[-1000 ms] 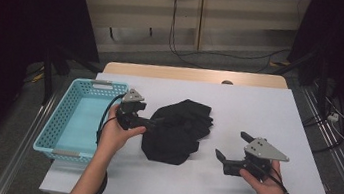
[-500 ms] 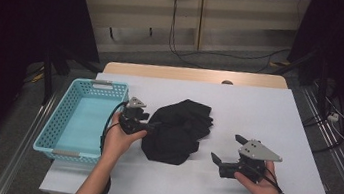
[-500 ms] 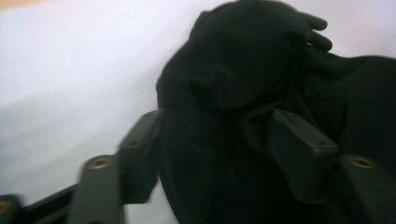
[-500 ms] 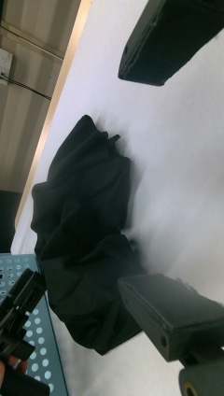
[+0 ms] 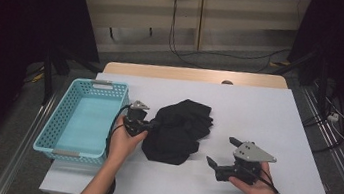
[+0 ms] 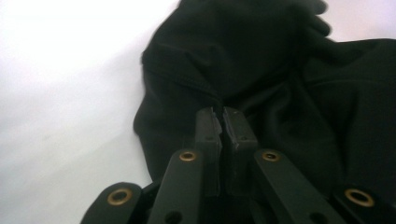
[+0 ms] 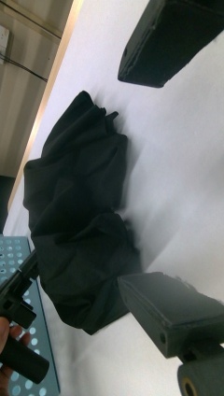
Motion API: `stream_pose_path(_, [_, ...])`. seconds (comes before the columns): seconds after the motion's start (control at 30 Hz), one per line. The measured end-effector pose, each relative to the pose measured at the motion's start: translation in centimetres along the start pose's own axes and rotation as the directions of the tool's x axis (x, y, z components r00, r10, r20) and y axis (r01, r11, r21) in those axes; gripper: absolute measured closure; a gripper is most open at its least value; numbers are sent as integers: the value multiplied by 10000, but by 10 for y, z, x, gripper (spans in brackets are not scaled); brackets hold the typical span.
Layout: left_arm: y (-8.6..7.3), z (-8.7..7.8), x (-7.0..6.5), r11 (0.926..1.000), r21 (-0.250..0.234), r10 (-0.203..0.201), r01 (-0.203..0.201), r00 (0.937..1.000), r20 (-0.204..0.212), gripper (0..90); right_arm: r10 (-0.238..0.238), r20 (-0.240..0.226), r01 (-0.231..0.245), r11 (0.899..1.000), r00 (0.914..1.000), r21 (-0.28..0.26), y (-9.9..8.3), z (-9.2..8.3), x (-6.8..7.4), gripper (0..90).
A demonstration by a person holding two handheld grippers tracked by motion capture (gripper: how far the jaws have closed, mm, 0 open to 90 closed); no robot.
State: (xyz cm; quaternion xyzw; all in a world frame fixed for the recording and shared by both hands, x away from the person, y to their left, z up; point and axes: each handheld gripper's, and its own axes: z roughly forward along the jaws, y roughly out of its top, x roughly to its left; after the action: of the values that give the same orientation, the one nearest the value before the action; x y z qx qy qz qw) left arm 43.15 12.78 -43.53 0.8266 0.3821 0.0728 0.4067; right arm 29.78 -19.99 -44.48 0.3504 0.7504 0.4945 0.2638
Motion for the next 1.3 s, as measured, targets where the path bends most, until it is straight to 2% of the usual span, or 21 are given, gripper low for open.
stream_pose_path(0.13, [10,-1,-20,9981,-79,608,-603,9956,713,867,-44,-169,45,10000,9998,49,1,2,2,47])
stream_pose_path(0.2, [14,-1,-32,9971,-206,751,-733,9916,1053,868,-77,-203,80,9999,9998,150,1,3,4,58])
stream_pose_path(0.33, [21,-2,-49,9930,-456,1151,-1090,9795,1655,868,-110,-512,128,9993,9986,352,2,8,7,131])
stream_pose_path(0.4, [23,-3,-54,9904,-571,1347,-1262,9738,1835,868,-57,-764,99,9985,9971,546,2,10,8,197])
stream_pose_path(0.47, [26,-5,-56,9879,-683,1499,-1396,9719,1817,868,5,-1014,74,9970,9948,777,1,14,8,245])
stream_pose_path(0.6, [27,-13,-49,9877,-976,1374,-1223,9764,1666,868,126,-1214,56,9889,9925,1486,-1,23,10,329])
stream_pose_path(0.77, [26,-24,-38,9877,-1220,1142,-975,9837,1392,868,70,-1431,124,9909,9897,1340,4,26,15,323])
stream_pose_path(0.87, [23,-26,-35,9873,-1171,1209,-1072,9857,1175,868,-40,-1539,257,9899,9881,1391,8,32,19,318])
stream_pose_path(0.97, [21,-27,-31,9874,-1162,1205,-1076,9866,1102,871,-69,-1873,353,9882,9823,1488,13,40,26,389])
stream_pose_path(1.03, [22,-27,-30,9874,-1231,1133,-997,9875,1093,871,-263,-1940,586,9849,9806,1629,17,46,35,405])
stream_pose_path(1.13, [23,-26,-30,9872,-1244,1138,-997,9872,1118,871,-645,-2150,1098,9724,9745,2061,15,53,43,524])
stream_pose_path(1.17, [23,-26,-30,9874,-1219,1140,-1005,9874,1095,871,-777,-2329,1324,9643,9694,2294,13,54,44,635])
stream_pose_path(1.23, [22,-26,-28,9878,-1267,1044,-907,9888,1065,871,-682,-2441,1339,9553,9673,2636,10,55,42,838])
stream_pose_path(1.27, [21,-27,-27,9881,-1273,1005,-868,9893,1056,871,-655,-2488,1338,9539,9663,2687,9,54,40,895])
stream_pose_path(1.3, [21,-27,-27,9876,-1321,993,-851,9896,1044,871,-618,-2467,1298,9541,9671,2699,9,52,38,900])
